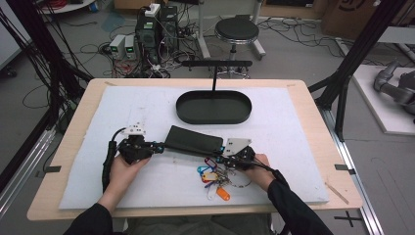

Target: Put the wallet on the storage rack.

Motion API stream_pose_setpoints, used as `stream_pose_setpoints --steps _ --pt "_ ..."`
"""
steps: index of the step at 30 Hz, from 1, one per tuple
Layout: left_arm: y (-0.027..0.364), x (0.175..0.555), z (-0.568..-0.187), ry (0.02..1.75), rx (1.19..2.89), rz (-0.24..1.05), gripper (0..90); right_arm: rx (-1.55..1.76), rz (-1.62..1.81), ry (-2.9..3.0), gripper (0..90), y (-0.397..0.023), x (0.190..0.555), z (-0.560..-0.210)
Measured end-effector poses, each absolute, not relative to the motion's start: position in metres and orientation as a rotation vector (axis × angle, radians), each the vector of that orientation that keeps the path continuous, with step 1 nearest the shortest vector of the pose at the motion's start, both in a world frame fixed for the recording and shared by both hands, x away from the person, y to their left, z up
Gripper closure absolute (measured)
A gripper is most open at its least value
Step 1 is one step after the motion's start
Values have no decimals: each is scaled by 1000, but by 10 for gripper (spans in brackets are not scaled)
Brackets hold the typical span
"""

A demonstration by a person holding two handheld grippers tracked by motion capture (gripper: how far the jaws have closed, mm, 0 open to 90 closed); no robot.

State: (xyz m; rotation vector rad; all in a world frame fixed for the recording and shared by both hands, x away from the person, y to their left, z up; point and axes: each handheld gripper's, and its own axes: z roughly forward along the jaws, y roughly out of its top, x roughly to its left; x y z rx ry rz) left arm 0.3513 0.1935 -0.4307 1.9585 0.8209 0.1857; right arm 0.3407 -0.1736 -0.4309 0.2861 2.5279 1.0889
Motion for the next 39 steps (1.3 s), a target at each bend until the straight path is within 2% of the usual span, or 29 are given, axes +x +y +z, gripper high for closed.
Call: stream_pose_setpoints --steps 3,9,15,18,20,25,31,39 --pt "193 349 -428 803 1950 221 805 310 1167 2522 829 -181 344 -425" --pt "191 345 -423 681 1965 328 582 361 1336 2558 829 -199 350 -410" --pt "175 342 -418 504 2003 444 492 389 1423 2574 829 -208 355 -402" --pt "166 345 -417 470 2032 485 458 406 1441 2577 828 -210 356 -401" --pt "159 350 -417 444 2037 484 457 401 1438 2581 827 -211 356 -401" --pt "157 353 -419 410 2056 469 584 429 1444 2563 826 -215 357 -399" --pt "157 350 -417 398 2068 490 683 464 1458 2532 819 -220 360 -398" --pt "160 350 -415 408 2032 463 733 483 1459 2500 782 -221 361 -398"
